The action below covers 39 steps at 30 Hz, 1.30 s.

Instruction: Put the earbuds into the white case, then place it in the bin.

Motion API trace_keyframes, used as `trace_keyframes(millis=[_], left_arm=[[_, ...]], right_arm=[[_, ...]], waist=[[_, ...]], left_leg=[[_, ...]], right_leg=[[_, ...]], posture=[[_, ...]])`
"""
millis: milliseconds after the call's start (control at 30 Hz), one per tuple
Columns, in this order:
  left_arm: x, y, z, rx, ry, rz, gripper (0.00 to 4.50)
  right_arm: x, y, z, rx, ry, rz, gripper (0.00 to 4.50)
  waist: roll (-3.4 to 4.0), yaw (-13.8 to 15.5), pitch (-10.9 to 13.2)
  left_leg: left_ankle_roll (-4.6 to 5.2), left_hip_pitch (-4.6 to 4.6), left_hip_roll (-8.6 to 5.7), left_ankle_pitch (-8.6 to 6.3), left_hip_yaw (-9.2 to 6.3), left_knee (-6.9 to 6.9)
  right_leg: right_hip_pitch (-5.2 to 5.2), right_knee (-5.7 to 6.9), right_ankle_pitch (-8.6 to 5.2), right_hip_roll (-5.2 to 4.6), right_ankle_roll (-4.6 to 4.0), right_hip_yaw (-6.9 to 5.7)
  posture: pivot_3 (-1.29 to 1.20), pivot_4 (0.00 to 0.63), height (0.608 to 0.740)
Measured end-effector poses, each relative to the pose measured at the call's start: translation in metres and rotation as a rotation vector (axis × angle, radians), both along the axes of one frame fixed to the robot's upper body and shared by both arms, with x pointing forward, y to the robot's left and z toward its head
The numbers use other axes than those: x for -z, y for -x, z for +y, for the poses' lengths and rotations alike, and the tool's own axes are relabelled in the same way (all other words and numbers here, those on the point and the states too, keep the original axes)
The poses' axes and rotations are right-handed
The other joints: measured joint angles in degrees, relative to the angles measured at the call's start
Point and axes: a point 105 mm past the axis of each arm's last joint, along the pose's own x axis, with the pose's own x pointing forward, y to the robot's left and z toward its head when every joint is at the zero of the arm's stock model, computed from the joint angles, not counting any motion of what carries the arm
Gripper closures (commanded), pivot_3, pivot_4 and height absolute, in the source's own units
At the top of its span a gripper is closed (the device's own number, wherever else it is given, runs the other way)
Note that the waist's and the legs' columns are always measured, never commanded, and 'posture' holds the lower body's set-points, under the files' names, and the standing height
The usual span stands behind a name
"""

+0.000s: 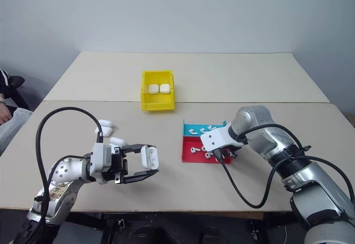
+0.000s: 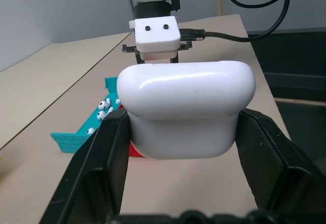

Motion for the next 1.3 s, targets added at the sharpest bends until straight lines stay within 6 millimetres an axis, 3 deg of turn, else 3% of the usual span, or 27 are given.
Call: trace_keyframes(millis=[33,333,433,500,667,800,1000,1133,1300], left_arm=[[0.0,0.0,0.0,0.0,0.0,0.0,1.71],[0.0,-0.001,0.0,-0.001,0.0,0.0,1.71],[-0.008,-0.005,-0.003,-0.001,0.01,-0.022,1.71],[-0.019,-0.009,-0.007,0.004,0.046,-0.031,1.71],[-0.045,-0.005,-0.017,0.07,0.126,-0.045,1.71],[-0.056,0.0,-0.022,0.145,0.143,-0.044,1.71],[-0.067,-0.001,-0.035,0.244,0.157,-0.052,1.71],[-0.074,-0.004,-0.044,0.276,0.181,-0.026,1.71],[-0.077,-0.002,-0.049,0.313,0.197,0.0,1.71]], right_arm=[[0.0,0.0,0.0,-0.002,0.0,-0.002,3.79],[-0.001,0.001,0.0,-0.004,-0.005,-0.002,3.79],[-0.01,0.006,0.002,0.019,-0.08,-0.003,3.79],[-0.037,0.01,0.01,0.027,-0.238,-0.037,3.79],[-0.136,0.027,0.015,0.012,-0.766,-0.221,3.79],[-0.176,0.054,0.017,-0.024,-1.223,-0.17,3.79],[-0.179,0.085,0.033,-0.141,-1.568,-0.027,3.79],[-0.16,0.097,0.048,-0.218,-1.573,-0.02,3.79],[-0.159,0.105,0.061,-0.32,-1.576,-0.026,3.79]], waist=[[0.0,0.0,0.0],[0.0,0.0,0.0],[0.0,0.2,0.0],[0.0,0.4,0.0],[-0.02,0.6,0.0],[-0.02,0.6,0.0],[-0.02,0.6,0.0],[-0.02,0.7,0.0],[-0.02,0.5,0.0]], left_leg=[[0.0,0.01,0.0,0.0,0.0,0.0],[0.0,0.0,0.0,0.0,0.0,-0.01],[0.0,-0.04,0.0,0.0,-0.01,-0.02],[0.0,-0.06,0.0,0.0,-0.02,-0.01],[0.02,-0.05,0.0,-0.01,-0.09,-0.02],[0.02,-0.01,-0.01,-0.01,-0.2,-0.03],[0.02,-0.02,-0.04,-0.01,-0.23,-0.08],[0.02,-0.03,-0.08,-0.01,-0.22,-0.06],[0.0,0.0,-0.04,0.0,-0.26,-0.08]], right_leg=[[0.01,0.0,0.0,0.0,0.0,0.0],[0.0,0.0,0.0,0.0,0.0,0.0],[-0.04,-0.01,0.0,0.0,0.0,-0.01],[-0.04,-0.01,0.0,0.0,0.0,-0.01],[0.05,-0.08,0.0,0.0,0.0,-0.04],[0.1,-0.02,0.02,0.01,-0.02,-0.09],[0.08,-0.01,0.02,0.02,-0.02,-0.09],[0.09,-0.06,0.03,0.01,0.03,-0.04],[0.08,-0.03,0.02,0.07,0.02,-0.05]], posture=[[0.0,0.15,0.74],[0.0,0.15,0.74],[0.0,0.15,0.74],[0.0,0.15,0.74],[0.0,0.15,0.74],[0.0,0.15,0.74],[0.0,0.15,0.74],[0.0,0.15,0.74],[0.0,0.15,0.74]])
